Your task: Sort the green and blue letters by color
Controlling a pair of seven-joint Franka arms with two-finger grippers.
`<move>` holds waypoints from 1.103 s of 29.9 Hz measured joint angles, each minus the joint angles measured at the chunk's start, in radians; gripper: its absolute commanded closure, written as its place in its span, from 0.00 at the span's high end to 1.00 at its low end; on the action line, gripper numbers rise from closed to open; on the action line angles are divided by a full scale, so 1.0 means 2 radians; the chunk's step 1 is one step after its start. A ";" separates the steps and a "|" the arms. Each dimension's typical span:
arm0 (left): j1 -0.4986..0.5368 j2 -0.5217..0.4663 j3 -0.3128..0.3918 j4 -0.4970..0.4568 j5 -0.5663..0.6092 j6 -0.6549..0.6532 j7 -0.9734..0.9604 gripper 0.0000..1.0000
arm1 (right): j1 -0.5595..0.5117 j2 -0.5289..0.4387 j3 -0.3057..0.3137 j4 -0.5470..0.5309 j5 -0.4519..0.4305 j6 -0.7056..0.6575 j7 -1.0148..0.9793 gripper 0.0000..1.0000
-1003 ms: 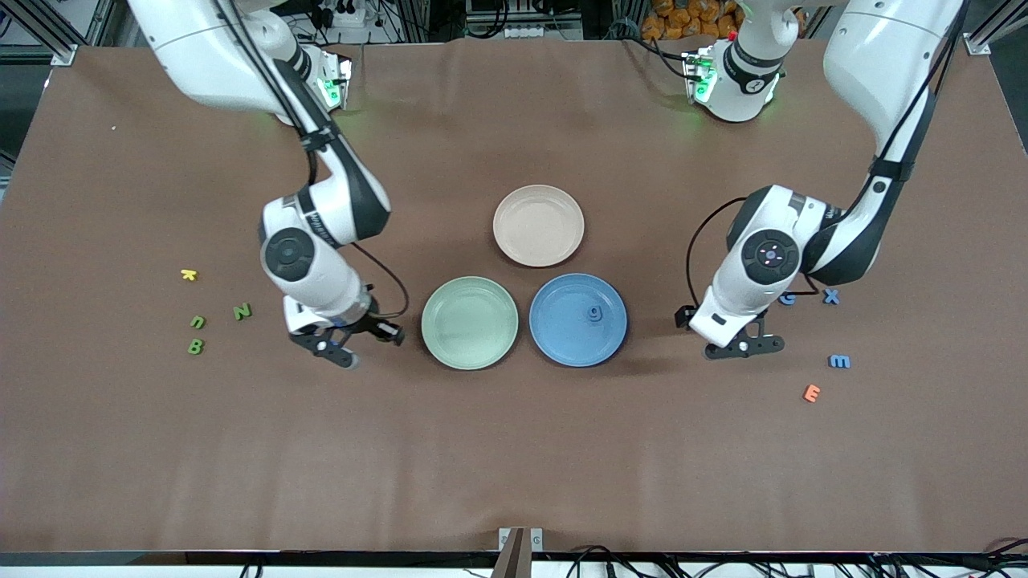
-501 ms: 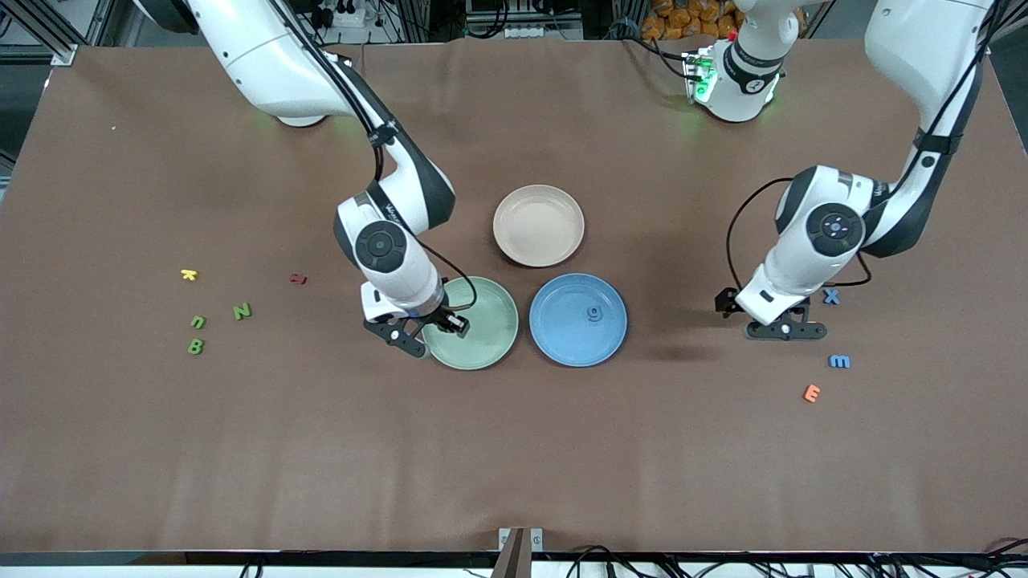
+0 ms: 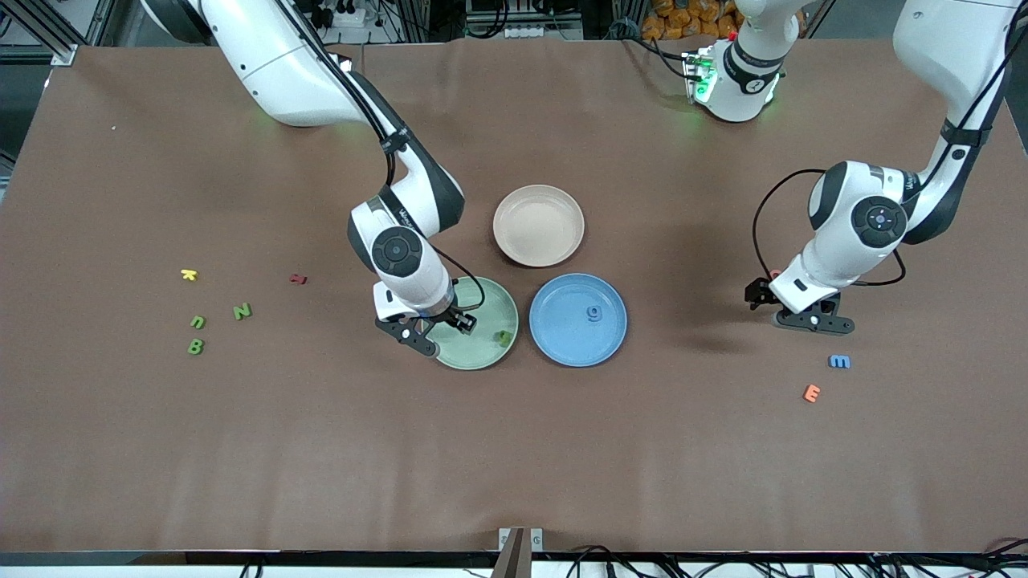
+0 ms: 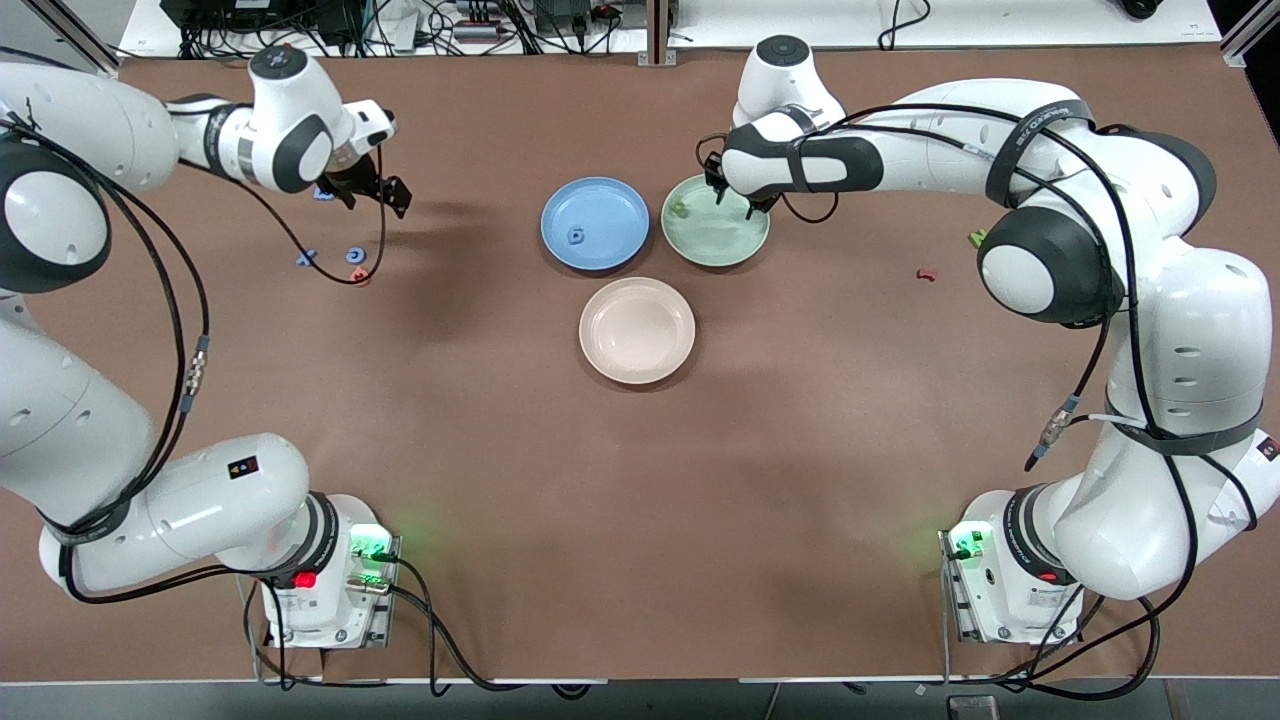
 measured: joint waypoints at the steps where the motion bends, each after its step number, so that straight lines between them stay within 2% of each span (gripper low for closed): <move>1: 0.004 0.000 0.000 -0.005 0.004 0.006 0.005 1.00 | 0.000 0.000 0.000 0.002 0.000 0.000 0.000 1.00; 7: 0.030 0.001 0.000 -0.027 0.035 0.022 0.011 1.00 | -0.005 0.000 -0.004 0.011 -0.001 0.000 -0.001 1.00; 14: 0.036 0.006 0.000 -0.034 0.040 0.023 0.014 1.00 | -0.030 0.000 -0.009 0.012 -0.023 -0.007 -0.029 1.00; 27: 0.049 0.026 0.000 -0.035 0.040 0.023 0.014 1.00 | -0.124 -0.006 -0.009 0.011 -0.033 -0.020 -0.165 1.00; 33: 0.050 0.032 0.000 -0.035 0.040 0.023 0.014 1.00 | -0.162 -0.025 -0.009 -0.010 -0.034 -0.026 -0.237 1.00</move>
